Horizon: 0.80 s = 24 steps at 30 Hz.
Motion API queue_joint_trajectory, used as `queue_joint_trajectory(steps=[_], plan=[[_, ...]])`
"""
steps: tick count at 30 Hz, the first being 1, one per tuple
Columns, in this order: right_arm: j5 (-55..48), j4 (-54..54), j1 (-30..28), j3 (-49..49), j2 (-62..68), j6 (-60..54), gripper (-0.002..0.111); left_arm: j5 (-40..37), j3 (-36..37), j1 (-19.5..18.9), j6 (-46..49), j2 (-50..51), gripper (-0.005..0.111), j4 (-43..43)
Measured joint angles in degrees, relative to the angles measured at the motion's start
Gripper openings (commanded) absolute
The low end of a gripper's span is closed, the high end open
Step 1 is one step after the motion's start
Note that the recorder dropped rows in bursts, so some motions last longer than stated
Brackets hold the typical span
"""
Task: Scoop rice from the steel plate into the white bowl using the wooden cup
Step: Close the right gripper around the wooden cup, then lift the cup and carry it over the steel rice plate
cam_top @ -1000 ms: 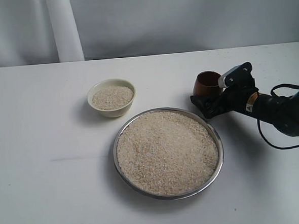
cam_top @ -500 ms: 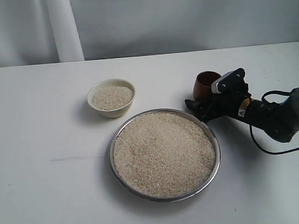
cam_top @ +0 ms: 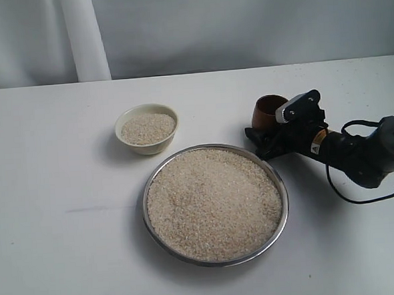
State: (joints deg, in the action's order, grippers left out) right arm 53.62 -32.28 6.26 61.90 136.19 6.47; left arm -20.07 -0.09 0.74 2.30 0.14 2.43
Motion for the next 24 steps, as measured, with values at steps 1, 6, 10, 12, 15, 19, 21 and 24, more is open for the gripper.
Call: queue_joint_trajectory(steps=[1,6,10,12,15,19,21,24], plan=[[0.0,0.23,0.09,0.0,0.1,0.0,0.065,0.0,0.0,0.0,0.0,0.0,0.0,0.0],[0.0,1.13,0.21,0.0,0.1,-0.1,0.052,0.0,0.0,0.0,0.0,0.0,0.0,0.0],[0.0,1.33,0.42,0.0,0.1,-0.1,0.021,0.0,0.0,0.0,0.0,0.0,0.0,0.0],[0.0,1.33,0.4,0.0,0.1,-0.1,0.009,0.0,0.0,0.0,0.0,0.0,0.0,0.0],[-0.69,1.33,0.4,0.0,-0.31,-0.1,0.0,0.0,0.0,0.0,0.0,0.0,0.0,0.0],[-10.75,-1.58,0.4,0.0,-5.34,-0.1,0.0,0.0,0.0,0.0,0.0,0.0,0.0,0.0],[-18.9,-3.33,0.4,0.0,-10.0,2.2,0.0,0.0,0.0,0.0,0.0,0.0,0.0,0.0],[-28.62,-7.45,0.96,0.0,-18.13,8.3,0.0,0.0,0.0,0.0,0.0,0.0,0.0,0.0]])
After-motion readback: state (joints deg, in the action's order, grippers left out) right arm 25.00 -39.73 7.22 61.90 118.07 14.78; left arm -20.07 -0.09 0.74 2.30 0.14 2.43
